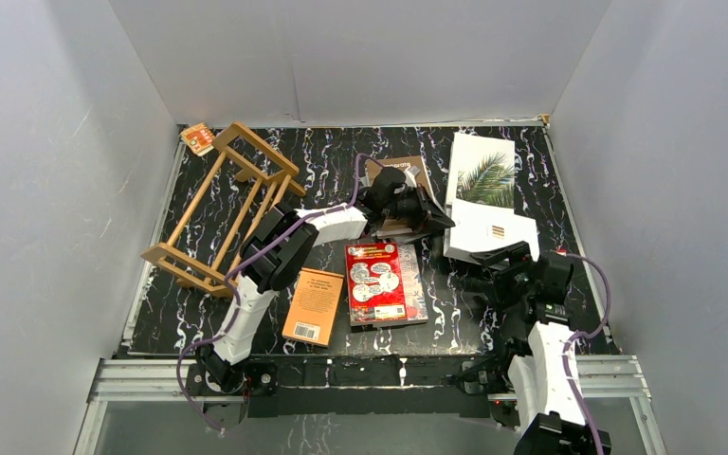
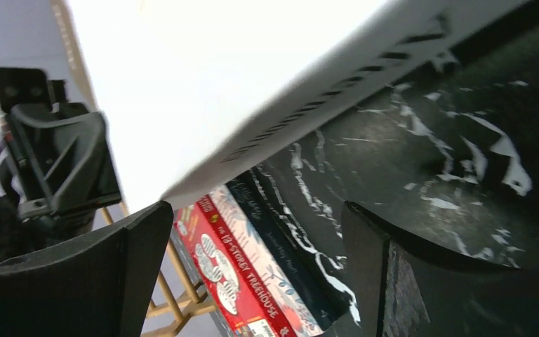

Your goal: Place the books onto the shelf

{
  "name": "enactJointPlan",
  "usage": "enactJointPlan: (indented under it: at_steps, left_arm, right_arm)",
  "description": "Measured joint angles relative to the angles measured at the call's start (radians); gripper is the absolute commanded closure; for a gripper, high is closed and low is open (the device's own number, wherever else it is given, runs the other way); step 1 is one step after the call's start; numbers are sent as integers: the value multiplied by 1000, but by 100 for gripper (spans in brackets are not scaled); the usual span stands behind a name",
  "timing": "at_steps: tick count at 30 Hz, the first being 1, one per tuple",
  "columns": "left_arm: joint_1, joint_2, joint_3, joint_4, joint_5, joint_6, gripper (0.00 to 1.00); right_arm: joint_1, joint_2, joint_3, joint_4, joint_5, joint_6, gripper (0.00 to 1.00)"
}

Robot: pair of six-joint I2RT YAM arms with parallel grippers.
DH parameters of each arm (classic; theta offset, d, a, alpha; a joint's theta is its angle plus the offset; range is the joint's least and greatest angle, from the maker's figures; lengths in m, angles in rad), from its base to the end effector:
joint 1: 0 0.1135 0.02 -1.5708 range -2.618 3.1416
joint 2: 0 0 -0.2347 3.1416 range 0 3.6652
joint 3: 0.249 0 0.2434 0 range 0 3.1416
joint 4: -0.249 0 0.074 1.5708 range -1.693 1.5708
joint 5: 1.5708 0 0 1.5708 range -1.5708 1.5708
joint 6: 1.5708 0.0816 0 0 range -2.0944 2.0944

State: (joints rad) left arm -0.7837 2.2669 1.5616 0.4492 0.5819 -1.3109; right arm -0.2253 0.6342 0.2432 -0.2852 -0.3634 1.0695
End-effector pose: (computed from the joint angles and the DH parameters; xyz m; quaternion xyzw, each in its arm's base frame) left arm 0.3413 -0.4034 0.1503 -0.0284 0.7778 -0.6205 0.0959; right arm 0.1908 -0.0140 0.1241 0.4725 0.7545 0.3229 0.3213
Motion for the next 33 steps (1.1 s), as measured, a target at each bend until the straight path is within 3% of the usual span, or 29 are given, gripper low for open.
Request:
enactJointPlan:
  at_steps: [10, 22, 33]
  left_arm:
    - [14, 3, 0, 2, 6, -22, 100]
    - [15, 5, 0, 15, 11, -44, 100]
    - [16, 27, 0, 37, 28, -66, 100]
  right_arm:
    - [-2, -7, 89, 58, -25, -20, 2]
    - [-51, 8, -43, 167, 22, 121, 1]
    - [-87, 34, -178, 373, 57, 195, 1]
